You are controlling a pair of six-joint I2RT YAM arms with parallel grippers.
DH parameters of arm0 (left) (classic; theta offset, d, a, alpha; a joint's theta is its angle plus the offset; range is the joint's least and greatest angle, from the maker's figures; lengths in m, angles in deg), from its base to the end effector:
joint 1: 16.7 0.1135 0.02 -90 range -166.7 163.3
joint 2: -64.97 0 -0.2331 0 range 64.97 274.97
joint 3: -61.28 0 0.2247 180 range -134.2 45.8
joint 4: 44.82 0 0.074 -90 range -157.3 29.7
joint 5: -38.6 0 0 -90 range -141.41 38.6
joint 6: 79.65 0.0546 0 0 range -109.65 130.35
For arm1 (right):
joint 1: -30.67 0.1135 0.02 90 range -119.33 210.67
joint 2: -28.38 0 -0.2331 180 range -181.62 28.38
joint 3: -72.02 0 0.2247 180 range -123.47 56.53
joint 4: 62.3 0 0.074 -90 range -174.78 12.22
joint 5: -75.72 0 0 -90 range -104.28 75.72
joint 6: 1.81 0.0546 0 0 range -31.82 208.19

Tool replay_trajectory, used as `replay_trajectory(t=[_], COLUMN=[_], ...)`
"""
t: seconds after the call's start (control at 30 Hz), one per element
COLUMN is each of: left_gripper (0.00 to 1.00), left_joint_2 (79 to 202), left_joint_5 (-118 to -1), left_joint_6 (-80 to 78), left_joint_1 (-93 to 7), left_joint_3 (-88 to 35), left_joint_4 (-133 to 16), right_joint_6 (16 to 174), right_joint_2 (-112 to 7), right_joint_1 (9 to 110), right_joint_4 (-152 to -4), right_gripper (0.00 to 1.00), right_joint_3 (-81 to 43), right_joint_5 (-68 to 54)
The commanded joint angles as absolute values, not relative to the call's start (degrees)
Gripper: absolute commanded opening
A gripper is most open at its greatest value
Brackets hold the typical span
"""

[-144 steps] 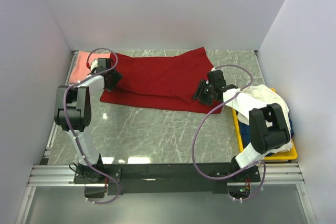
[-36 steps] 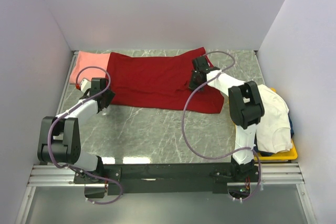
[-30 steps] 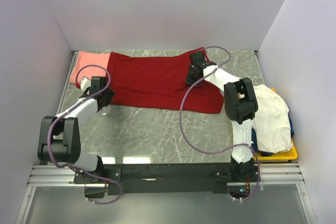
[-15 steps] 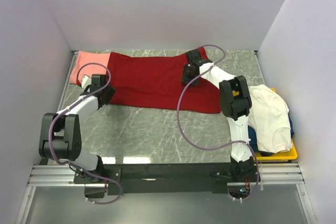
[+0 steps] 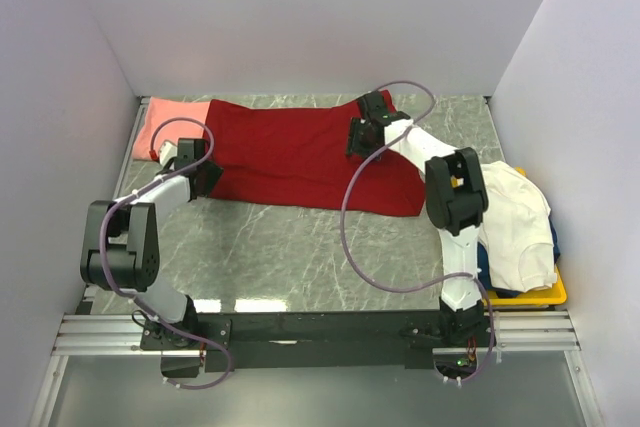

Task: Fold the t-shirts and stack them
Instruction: Fold the tshirt

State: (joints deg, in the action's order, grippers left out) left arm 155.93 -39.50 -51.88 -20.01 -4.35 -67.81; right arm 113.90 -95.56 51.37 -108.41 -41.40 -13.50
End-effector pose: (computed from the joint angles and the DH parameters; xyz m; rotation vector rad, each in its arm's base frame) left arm 0.3119 -0.0068 0.1553 -1.2674 2.0495 -0.2851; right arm 0.4130 0.1569 0.1585 0.1080 2.5906 0.3224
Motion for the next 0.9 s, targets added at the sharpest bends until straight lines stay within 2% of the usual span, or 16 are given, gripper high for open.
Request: replay_trajectory(t=[0.0, 0.17, 0.27, 0.47, 0.67, 0.87], left_gripper=[0.47, 0.46, 0.46, 0.46, 0.49, 0.57], left_joint_2=[157.43, 159.63, 158.76, 158.31, 153.23, 145.58], left_joint_5=[-36.92, -36.11, -36.82, -38.74, -40.15, -38.93], left_joint_6=[-51.87, -52.22, -52.49, -53.54, -53.11, -53.63], left_joint_1=[-18.99, -16.87, -16.96, -14.85, -14.32, -14.15], left_joint_3=[-6.59, -5.27, -2.64, 1.14, 4.22, 7.12], left_joint_4=[-66.19, -64.88, -62.6, -60.75, -58.02, -59.51], right_joint_6=[115.69, 120.7, 123.42, 127.21, 128.88, 130.2], right_joint_2=[-85.72, -78.33, -69.48, -58.21, -47.75, -45.35], right_joint_1=[50.09, 49.03, 48.77, 44.47, 41.21, 39.54], right_joint_4=[-105.38, -104.07, -100.21, -93.78, -93.34, -90.7], right_gripper=[0.58, 0.57, 0.57, 0.54, 0.53, 0.53], right_joint_3=[-38.76, -28.92, -13.84, 3.5, 12.75, 18.82], right_joint_5=[-17.61, -19.29, -20.25, -14.73, -15.07, -14.45])
